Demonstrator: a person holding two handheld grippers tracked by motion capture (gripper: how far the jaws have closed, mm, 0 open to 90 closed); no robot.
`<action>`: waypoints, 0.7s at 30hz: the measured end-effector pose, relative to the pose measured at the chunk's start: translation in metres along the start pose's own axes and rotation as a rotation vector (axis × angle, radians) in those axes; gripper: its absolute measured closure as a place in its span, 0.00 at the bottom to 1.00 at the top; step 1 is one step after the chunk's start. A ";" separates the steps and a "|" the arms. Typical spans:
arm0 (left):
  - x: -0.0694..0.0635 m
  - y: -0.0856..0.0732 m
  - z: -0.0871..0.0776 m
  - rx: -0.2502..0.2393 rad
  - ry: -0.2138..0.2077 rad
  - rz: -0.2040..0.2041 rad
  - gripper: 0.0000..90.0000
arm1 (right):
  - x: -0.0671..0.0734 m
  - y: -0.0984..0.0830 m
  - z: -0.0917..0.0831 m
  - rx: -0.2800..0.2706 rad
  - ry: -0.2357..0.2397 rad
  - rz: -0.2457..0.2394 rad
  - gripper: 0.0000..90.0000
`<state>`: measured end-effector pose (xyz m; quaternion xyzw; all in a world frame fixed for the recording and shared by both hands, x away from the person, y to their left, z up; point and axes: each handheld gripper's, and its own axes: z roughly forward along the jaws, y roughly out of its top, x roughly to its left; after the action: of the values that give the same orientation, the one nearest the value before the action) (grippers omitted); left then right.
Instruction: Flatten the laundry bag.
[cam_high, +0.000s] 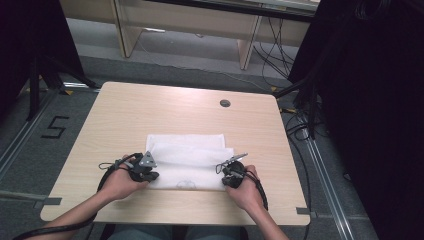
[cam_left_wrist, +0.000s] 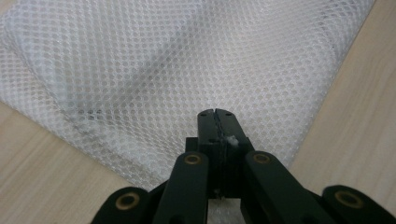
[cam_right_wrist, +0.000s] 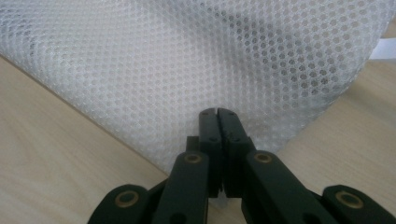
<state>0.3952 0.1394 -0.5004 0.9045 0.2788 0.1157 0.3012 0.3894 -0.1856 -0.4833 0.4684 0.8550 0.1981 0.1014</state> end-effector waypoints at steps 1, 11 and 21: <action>0.001 0.000 0.000 0.002 -0.003 -0.004 0.99 | -0.001 0.001 0.001 -0.005 -0.002 -0.009 1.00; 0.003 0.003 -0.009 -0.111 0.008 -0.049 0.90 | 0.002 0.020 -0.014 -0.091 0.022 -0.016 0.85; -0.018 0.018 -0.006 -0.147 -0.045 0.013 0.76 | 0.001 0.070 0.002 -0.152 0.023 -0.052 0.61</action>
<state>0.3861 0.1203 -0.4859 0.8842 0.2570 0.1174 0.3720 0.4430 -0.1500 -0.4548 0.4345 0.8505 0.2652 0.1321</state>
